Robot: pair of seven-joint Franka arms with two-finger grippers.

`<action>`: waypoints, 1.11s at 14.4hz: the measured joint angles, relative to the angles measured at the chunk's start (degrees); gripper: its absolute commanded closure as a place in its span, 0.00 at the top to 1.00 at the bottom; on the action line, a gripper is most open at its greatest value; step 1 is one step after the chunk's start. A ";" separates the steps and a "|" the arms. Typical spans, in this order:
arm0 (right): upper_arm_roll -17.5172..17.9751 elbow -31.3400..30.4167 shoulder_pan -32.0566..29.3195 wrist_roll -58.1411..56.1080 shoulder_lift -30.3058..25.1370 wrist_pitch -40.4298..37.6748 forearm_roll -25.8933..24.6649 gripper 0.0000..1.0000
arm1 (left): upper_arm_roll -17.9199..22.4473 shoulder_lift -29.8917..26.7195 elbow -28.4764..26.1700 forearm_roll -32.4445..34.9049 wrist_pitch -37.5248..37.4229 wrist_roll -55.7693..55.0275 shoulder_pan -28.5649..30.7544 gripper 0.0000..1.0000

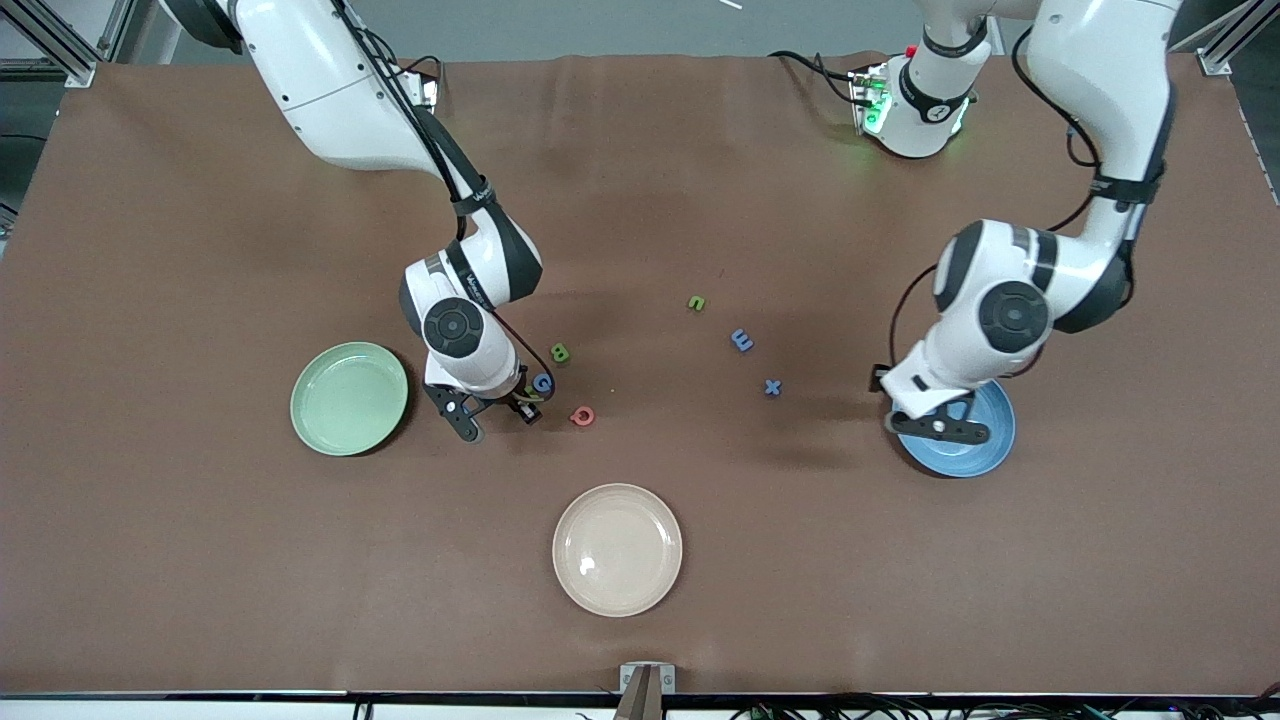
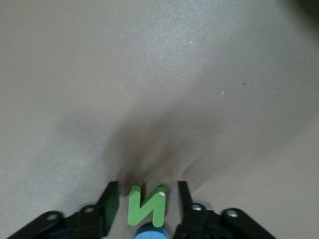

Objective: Sort upper and lower case letters into plates
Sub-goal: 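Lower the green p into the blue plate with the left gripper, then place the N in the green plate while the left gripper returns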

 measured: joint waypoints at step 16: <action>-0.07 -0.14 0.38 0.92 0.03 1.39 -0.12 0.34 | -0.03 7.33 -2.22 10.43 11.83 6.12 9.60 0.11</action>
